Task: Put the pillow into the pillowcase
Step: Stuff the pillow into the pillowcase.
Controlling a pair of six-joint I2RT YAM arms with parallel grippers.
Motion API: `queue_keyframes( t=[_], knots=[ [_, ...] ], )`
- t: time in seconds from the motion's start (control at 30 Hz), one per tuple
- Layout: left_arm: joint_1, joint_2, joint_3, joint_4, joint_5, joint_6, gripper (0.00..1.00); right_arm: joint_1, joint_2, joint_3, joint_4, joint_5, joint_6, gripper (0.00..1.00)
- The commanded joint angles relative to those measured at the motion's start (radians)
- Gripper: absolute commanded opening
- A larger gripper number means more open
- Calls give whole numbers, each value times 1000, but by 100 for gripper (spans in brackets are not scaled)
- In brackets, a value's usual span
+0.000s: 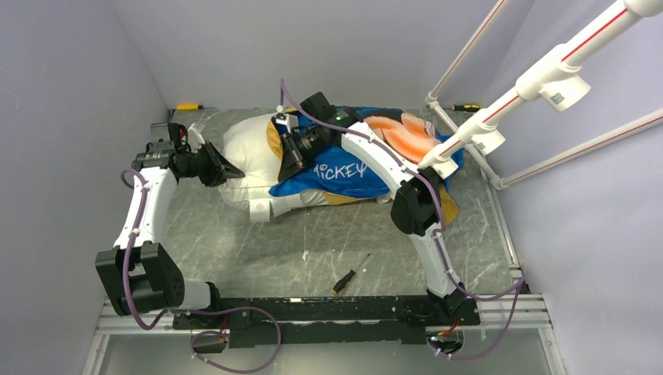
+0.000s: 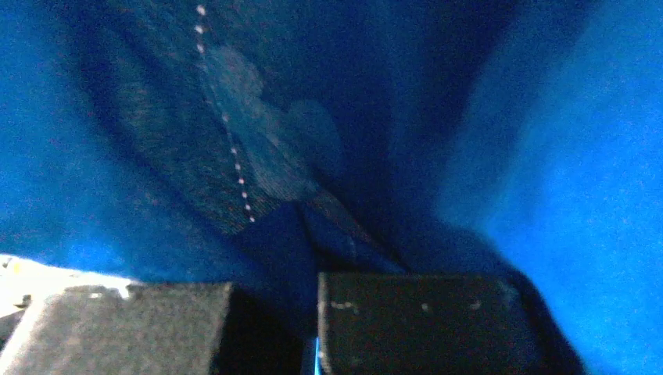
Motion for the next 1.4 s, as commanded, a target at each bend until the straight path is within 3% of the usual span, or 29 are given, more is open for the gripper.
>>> queue_keyframes(
  t=[0.0, 0.33, 0.63, 0.97, 1.1, 1.37],
  knots=[
    [-8, 5, 54, 21, -10, 22, 0, -24, -85, -61, -207, 184, -167, 0],
    [-8, 23, 64, 7, -19, 28, 0, -13, -280, -316, -186, 345, -235, 0],
    [-8, 36, 78, -14, -34, 36, 0, -14, -489, -575, -141, 435, -197, 0],
    [-8, 42, 72, -14, -45, 34, 0, -20, -696, -894, -106, 444, -169, 0],
    [-8, 48, 77, -23, -42, 42, 0, -70, -707, -867, -188, 457, -207, 0],
    [-8, 38, 81, -45, -56, 53, 1, -177, -635, -653, -266, 409, -243, 0]
  ],
)
